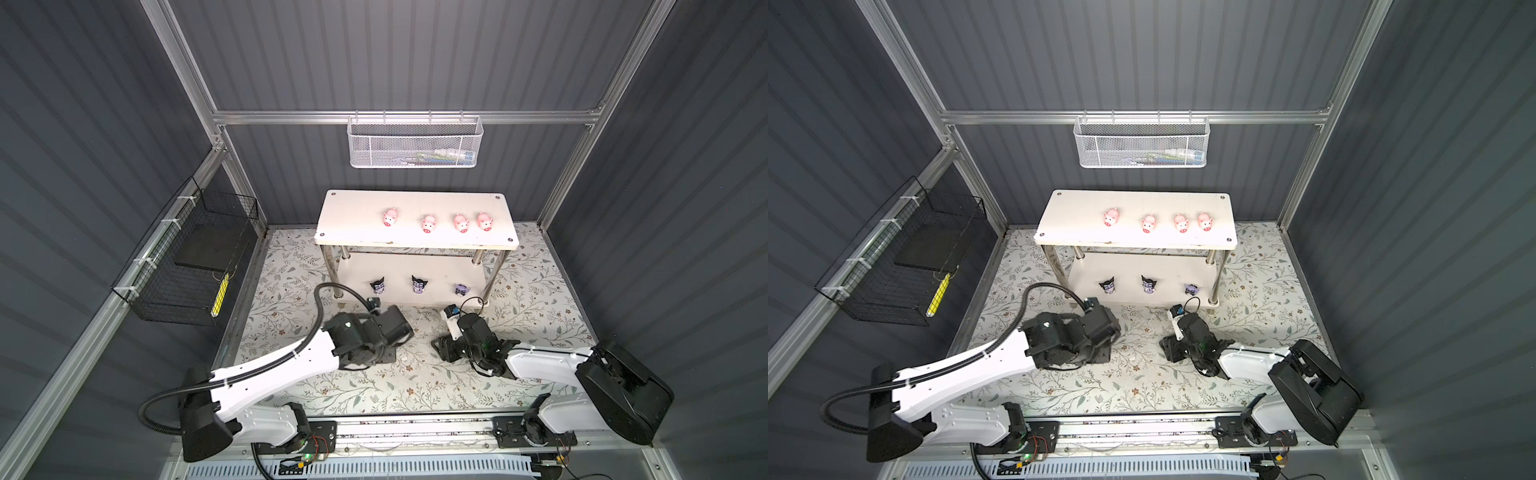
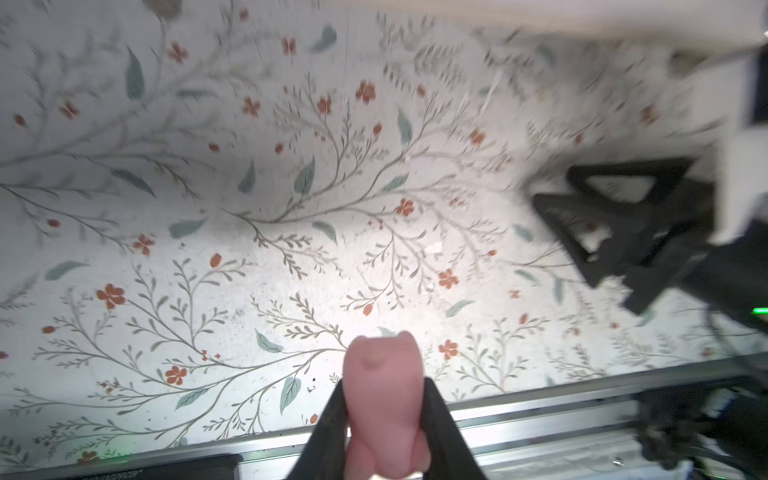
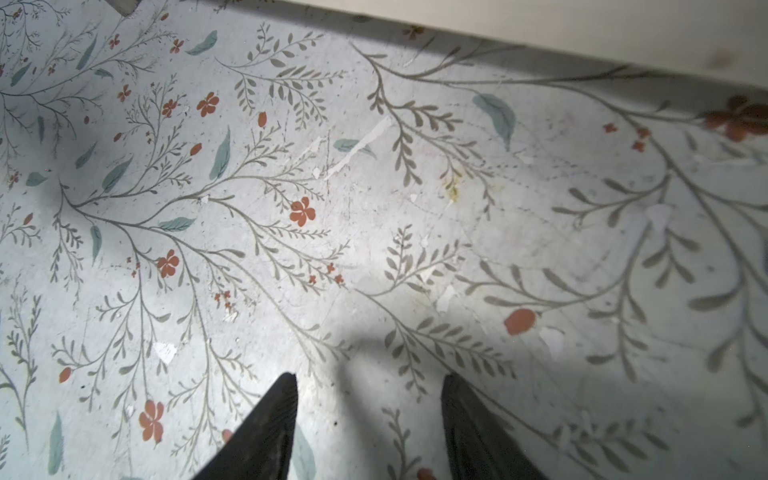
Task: Place and organize the plastic toys onto the shelf
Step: 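Lift the pink pig with the left gripper up toward the top shelf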
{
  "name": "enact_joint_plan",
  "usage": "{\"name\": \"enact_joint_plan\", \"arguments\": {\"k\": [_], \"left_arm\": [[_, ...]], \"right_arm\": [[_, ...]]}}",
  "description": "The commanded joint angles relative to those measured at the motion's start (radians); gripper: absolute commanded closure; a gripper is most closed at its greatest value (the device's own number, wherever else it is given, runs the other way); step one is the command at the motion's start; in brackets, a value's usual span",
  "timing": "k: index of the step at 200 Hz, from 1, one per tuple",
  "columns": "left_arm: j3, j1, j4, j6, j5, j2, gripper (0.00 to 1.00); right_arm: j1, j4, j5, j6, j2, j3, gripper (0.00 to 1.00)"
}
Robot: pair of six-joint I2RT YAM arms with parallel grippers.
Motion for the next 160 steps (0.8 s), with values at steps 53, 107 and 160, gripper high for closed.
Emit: {"name": "enact_joint_plan", "arguments": {"k": [53, 107, 160], "left_arm": [[0.711, 0.063, -0.547, 0.316, -0.231, 0.171, 0.66], [1.016, 0.207, -0.488, 0.556, -0.219, 0.313, 0.66], [1.131, 0.399, -0.37, 0.728, -0.079, 0.403, 0.65]], "right_arm": [[-0.006, 0.006, -0.02, -0.01, 0.029, 0.015, 0.42], [-0.006, 0.004, -0.03, -0.014, 0.041, 0.023, 0.42], [-0.006, -0.002, -0.032, -0.017, 0.052, 0.031, 0.42]]}}
